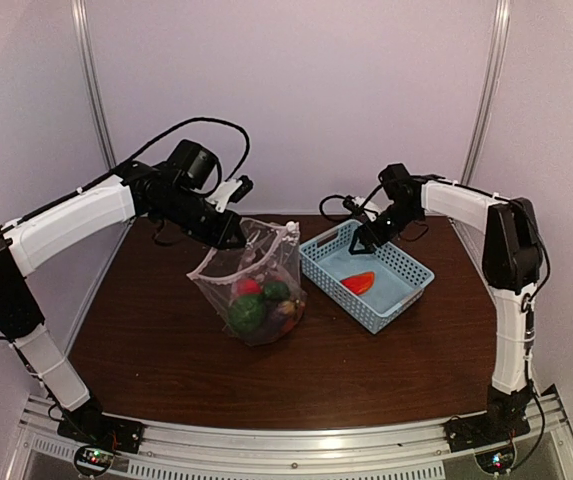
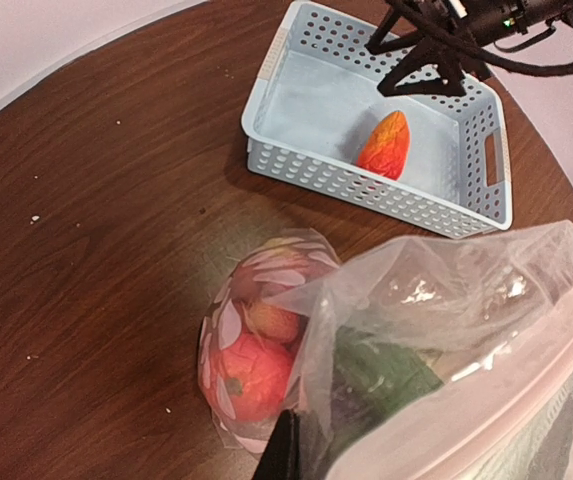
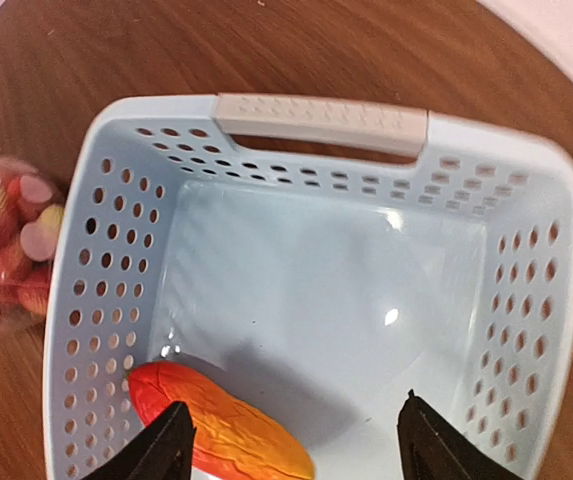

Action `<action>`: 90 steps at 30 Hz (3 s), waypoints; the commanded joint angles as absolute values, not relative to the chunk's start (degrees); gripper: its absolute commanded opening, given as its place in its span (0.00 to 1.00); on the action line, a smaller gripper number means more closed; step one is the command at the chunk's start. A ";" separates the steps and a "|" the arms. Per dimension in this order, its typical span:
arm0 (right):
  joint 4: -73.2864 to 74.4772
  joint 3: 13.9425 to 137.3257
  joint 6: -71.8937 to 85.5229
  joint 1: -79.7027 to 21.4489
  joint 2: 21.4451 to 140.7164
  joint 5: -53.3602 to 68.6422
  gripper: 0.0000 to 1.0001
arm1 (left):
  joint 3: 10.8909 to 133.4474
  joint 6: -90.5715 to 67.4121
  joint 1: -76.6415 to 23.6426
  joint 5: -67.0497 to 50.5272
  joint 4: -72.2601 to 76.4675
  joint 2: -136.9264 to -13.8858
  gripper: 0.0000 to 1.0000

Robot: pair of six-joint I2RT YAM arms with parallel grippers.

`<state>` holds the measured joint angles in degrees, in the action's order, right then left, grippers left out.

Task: Place the food in the zip-top bag and seal the zipper
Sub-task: Pick up the fake fruit from the bin, then place the fake fruit in the zipper food storage bag, then adjust the zipper food storage bag at the center of the board.

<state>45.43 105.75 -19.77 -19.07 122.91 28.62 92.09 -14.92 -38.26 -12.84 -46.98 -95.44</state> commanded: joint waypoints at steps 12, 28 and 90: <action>67.94 114.93 -69.30 -21.10 127.03 28.62 0.58 | 93.26 -15.18 -38.41 -12.20 -46.07 -93.55 0.00; 61.07 111.12 -71.60 -26.45 130.82 20.22 0.60 | 93.27 -15.38 -38.41 -11.48 -47.29 -92.87 0.00; -28.14 91.98 24.02 -39.65 108.22 69.65 0.35 | 94.51 -17.48 -38.32 -18.29 -41.57 -94.66 0.00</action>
<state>-22.31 93.89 22.48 -39.77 107.09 69.01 93.45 -16.91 -38.26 -17.37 -44.73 -94.98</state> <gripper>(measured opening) 0.416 0.005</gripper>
